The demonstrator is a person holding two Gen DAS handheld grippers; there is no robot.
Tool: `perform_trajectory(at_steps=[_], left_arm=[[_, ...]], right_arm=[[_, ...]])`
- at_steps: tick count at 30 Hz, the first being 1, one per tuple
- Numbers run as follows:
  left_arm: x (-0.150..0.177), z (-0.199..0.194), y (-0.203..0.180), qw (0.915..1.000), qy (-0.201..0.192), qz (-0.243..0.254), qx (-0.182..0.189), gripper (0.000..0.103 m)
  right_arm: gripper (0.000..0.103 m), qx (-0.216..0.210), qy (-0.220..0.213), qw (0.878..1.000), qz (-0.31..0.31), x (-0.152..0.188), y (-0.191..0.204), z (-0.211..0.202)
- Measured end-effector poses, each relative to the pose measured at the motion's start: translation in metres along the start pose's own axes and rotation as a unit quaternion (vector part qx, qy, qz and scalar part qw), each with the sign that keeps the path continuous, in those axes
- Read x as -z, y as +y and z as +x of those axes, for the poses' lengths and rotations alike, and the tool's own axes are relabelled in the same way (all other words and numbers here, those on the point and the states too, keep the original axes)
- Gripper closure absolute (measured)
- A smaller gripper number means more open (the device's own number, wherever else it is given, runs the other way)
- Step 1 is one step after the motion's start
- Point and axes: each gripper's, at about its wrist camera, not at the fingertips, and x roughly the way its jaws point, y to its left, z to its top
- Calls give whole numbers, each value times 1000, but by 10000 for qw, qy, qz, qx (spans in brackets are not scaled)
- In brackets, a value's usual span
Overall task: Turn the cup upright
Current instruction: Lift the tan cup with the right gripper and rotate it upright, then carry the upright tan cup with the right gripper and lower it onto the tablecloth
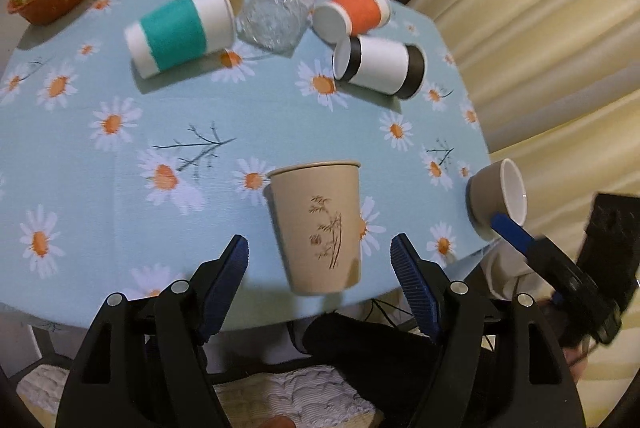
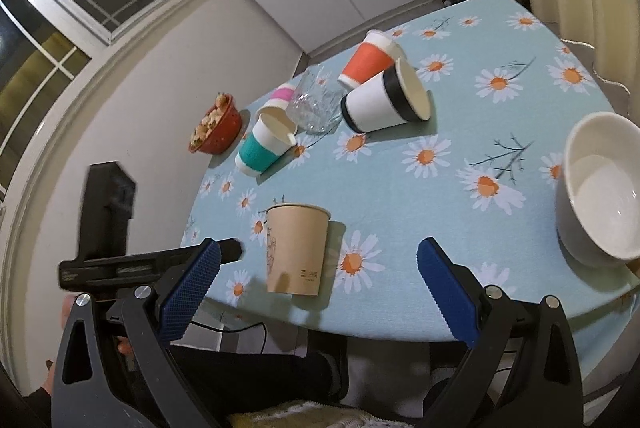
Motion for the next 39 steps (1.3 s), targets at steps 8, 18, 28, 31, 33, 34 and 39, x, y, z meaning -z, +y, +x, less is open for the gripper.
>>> perform_trajectory(at_steps=[8, 18, 28, 31, 33, 34, 39], left_arm=[[29, -49, 30, 9970, -682, -211, 301, 31], [71, -58, 90, 9837, -1089, -1100, 913, 31], [87, -44, 119, 9778, -1236, -1261, 1127, 31], [88, -42, 119, 9804, -1237, -1108, 1058, 31], [90, -42, 120, 9808, -1227, -1086, 1056, 31], [91, -43, 122, 9802, -1230, -1095, 1099, 31], [95, -44, 130, 9781, -1219, -1191, 1197, 31]], right_arm=[[5, 226, 652, 9967, -421, -12, 30, 38], [6, 495, 1428, 9869, -568, -21, 52, 94], [22, 979, 2230, 9687, -484, -22, 48, 141], [25, 1034, 2336, 9654, -519, -21, 50, 149], [29, 1072, 2391, 9635, -538, -19, 51, 156], [29, 1080, 2417, 9628, -547, -19, 51, 158], [38, 1091, 2469, 9614, -539, -15, 54, 166]])
